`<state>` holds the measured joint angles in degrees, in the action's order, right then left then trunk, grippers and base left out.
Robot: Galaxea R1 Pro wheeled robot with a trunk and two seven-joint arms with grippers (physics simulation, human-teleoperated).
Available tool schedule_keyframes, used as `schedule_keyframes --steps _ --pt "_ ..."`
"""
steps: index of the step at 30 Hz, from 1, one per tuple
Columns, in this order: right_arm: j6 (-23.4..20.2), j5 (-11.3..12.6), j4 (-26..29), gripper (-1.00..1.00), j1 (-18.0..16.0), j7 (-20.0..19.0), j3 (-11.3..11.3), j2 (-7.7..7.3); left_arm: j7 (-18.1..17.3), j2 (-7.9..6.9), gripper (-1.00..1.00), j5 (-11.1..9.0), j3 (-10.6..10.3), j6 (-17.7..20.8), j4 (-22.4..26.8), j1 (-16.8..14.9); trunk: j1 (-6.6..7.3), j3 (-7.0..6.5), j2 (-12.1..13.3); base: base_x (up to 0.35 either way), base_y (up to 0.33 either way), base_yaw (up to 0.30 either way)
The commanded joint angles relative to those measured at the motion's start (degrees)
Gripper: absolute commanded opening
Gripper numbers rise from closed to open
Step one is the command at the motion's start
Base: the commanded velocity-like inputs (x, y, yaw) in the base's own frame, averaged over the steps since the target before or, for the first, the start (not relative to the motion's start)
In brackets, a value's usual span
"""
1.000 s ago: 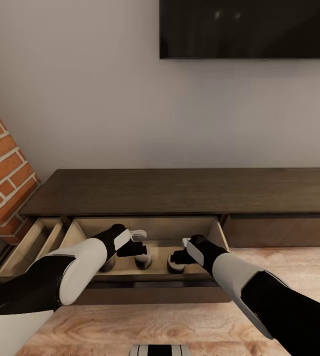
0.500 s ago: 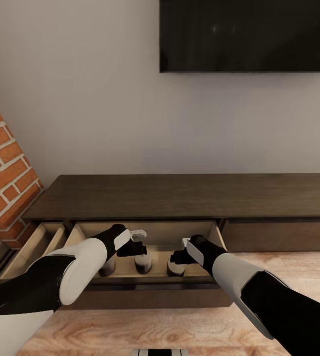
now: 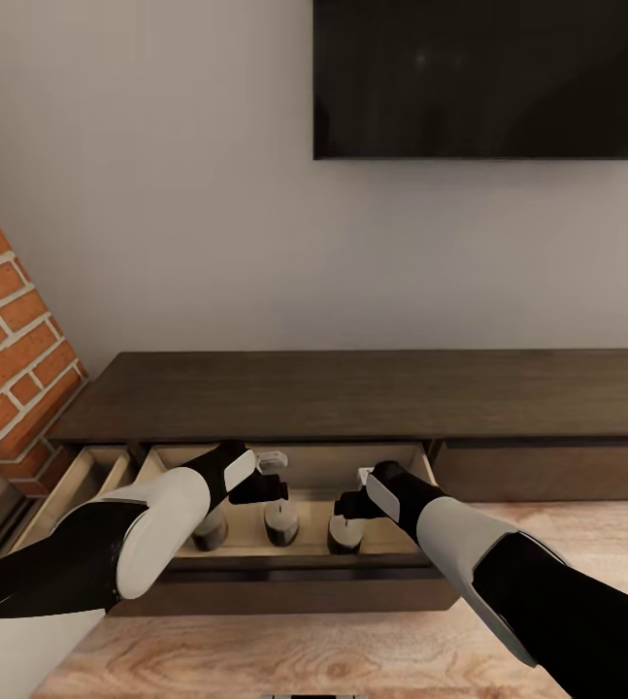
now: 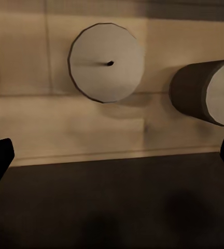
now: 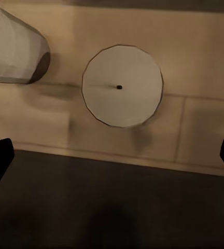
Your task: Place each of the two pumpkins and all three candles from the living room inside a cabinet in the living room (use any cabinet), then make sure every cabinet is closed, and position the cauldron so it is next to a table in the living room.
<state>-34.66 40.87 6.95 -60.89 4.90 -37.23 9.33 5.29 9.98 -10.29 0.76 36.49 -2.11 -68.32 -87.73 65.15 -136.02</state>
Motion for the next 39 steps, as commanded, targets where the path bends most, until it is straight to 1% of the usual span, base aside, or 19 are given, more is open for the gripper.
schedule_keyframes --steps 1,5,14,33,39 --pt "-0.2 0.6 0.1 1.00 0.0 0.5 -0.3 -0.01 0.5 0.02 1.00 -0.6 0.1 0.1 -0.1 -0.1 0.23 -0.14 0.4 0.000 0.000 0.000" --pt "-0.2 0.6 0.1 1.00 0.0 0.5 -0.3 -0.01 0.5 0.02 1.00 -0.6 0.1 0.1 -0.1 -0.1 1.11 -0.99 2.0 0.000 0.000 0.000" --pt "-0.2 0.6 0.1 1.00 0.0 0.5 -0.3 -0.01 0.5 0.02 1.00 -0.6 0.1 0.1 -0.1 -0.1 3.09 -3.39 5.6 0.000 0.000 0.000" --pt "-0.2 0.6 0.1 1.00 0.0 0.5 -0.3 -0.01 0.5 0.02 1.00 -0.6 0.0 -0.4 -0.1 -0.1 3.09 -5.07 5.6 0.000 0.000 0.000" --pt "-0.2 0.6 0.1 1.00 0.0 0.4 -0.3 -0.03 0.5 0.02 1.00 -0.6 0.0 -0.4 -0.1 -0.1 3.09 -5.13 5.6 -0.186 0.000 0.000"
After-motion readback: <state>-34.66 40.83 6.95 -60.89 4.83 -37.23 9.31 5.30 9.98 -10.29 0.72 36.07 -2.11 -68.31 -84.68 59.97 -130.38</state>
